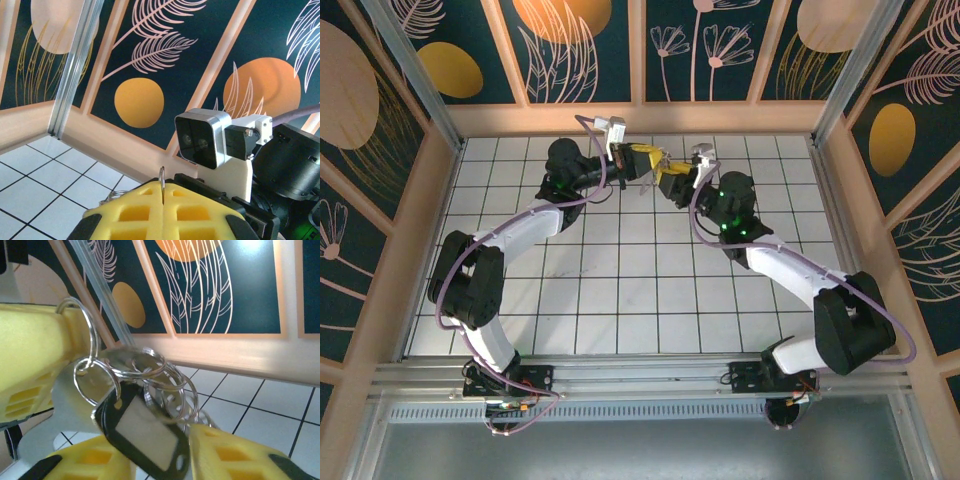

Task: Put the keys on the keyring

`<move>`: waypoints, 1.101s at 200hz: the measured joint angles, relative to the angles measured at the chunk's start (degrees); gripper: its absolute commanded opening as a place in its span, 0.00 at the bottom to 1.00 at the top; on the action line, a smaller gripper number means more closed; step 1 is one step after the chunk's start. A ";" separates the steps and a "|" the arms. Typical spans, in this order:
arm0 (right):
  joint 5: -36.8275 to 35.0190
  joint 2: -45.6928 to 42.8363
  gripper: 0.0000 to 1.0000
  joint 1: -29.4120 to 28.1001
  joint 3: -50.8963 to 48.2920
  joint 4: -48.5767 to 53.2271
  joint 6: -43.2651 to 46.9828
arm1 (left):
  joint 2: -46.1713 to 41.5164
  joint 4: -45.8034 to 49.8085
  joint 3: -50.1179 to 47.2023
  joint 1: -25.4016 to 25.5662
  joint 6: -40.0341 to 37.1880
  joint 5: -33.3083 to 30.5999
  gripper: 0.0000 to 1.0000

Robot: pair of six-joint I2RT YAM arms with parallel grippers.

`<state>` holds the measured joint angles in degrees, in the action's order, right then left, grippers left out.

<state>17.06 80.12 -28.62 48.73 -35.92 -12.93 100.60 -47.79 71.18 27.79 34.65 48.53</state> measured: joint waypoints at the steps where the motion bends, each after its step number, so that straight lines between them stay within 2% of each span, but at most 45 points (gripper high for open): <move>1: -0.04 0.00 0.20 0.00 0.00 0.02 -0.11 | 0.00 0.00 0.00 -0.02 0.00 -0.02 0.00; 17: 0.20 0.00 0.08 0.00 0.00 0.15 0.79 | 0.00 0.00 0.00 0.00 0.02 -0.02 0.00; 34: 0.87 -0.09 0.00 -0.28 0.00 0.15 1.33 | 0.07 0.04 0.00 -0.02 0.04 -0.35 0.00; 92: 1.29 -0.52 0.00 -0.42 0.00 1.64 3.28 | 0.07 0.04 0.00 0.00 0.13 -0.44 0.00; 155: 6.16 -0.28 0.00 -0.42 2.93 7.58 5.86 | 0.07 -0.15 0.00 0.09 0.15 -0.44 0.00; 220: 7.30 -0.09 0.00 0.13 3.96 10.32 8.04 | 0.07 -0.07 0.00 0.09 0.15 -0.44 0.00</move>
<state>24.36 80.03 -28.49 52.69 -25.61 -4.89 100.66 -47.86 71.18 27.88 34.81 48.10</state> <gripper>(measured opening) 0.046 0.044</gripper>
